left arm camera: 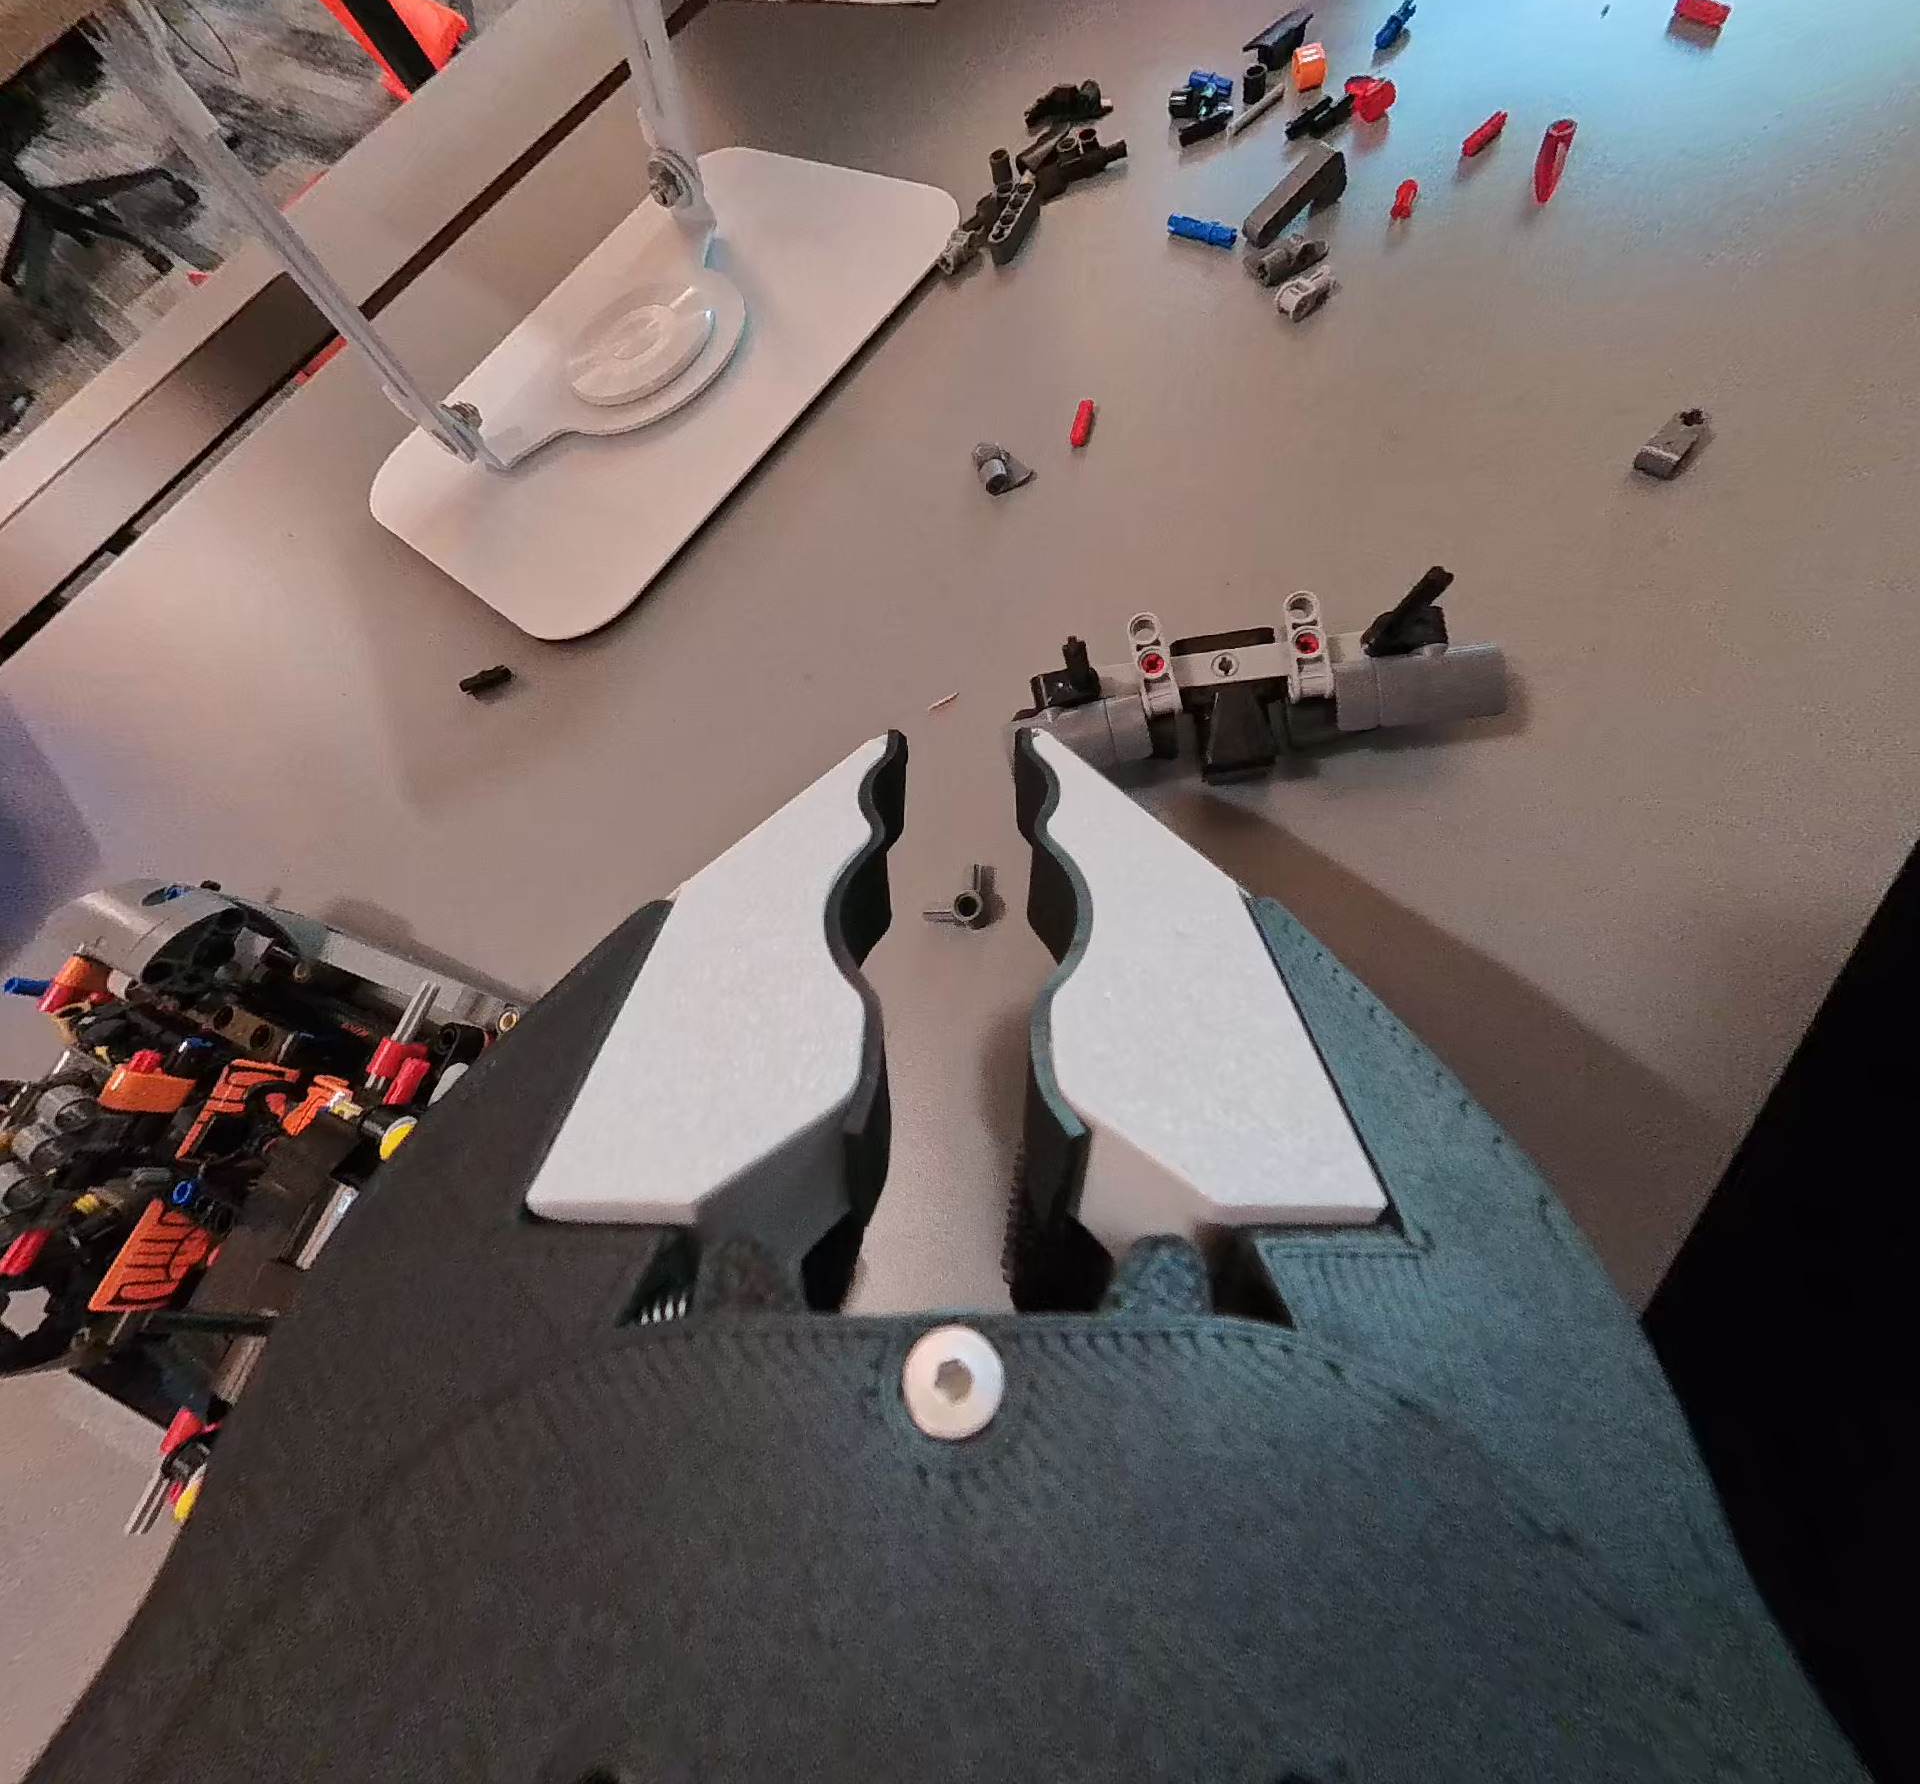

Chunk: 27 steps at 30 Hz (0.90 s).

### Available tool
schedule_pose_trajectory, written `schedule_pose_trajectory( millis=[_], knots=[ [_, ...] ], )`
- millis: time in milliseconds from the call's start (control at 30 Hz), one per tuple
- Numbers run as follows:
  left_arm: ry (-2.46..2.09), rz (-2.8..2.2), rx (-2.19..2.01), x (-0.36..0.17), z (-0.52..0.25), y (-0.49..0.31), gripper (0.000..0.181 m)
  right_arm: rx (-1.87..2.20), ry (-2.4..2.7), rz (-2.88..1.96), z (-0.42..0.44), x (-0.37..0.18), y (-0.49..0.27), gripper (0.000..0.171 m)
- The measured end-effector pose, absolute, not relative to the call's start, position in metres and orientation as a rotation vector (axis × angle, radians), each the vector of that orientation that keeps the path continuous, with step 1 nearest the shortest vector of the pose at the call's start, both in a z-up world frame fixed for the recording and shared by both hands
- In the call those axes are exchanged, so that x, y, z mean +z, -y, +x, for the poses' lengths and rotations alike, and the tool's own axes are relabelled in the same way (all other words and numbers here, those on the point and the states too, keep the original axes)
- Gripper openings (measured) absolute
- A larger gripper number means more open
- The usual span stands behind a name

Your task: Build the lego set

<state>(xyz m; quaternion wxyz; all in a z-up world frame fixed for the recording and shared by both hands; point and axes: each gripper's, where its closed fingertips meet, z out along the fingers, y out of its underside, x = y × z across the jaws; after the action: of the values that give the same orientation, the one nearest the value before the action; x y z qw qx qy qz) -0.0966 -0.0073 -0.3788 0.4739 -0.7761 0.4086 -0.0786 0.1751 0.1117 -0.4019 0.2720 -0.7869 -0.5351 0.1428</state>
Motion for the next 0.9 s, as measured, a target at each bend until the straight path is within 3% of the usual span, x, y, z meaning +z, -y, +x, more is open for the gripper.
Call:
schedule_pose_trajectory(
  millis=[333,600,900],
  knots=[
    [-1.0,-1.886,-0.213,-0.378,-0.09,0.004,0.019,0.4,1.519,-2.099,0.173,-0.413,-0.056,0.022],
    [-0.953,-1.892,-0.208,-0.377,-0.1,0.012,0.018,0.374,1.538,-2.046,0.163,-0.411,-0.054,0.017],
    [-0.977,-1.861,-0.209,-0.377,-0.095,0.016,0.017,0.303,1.416,-2.102,0.166,-0.406,-0.056,0.025]
  ],
)
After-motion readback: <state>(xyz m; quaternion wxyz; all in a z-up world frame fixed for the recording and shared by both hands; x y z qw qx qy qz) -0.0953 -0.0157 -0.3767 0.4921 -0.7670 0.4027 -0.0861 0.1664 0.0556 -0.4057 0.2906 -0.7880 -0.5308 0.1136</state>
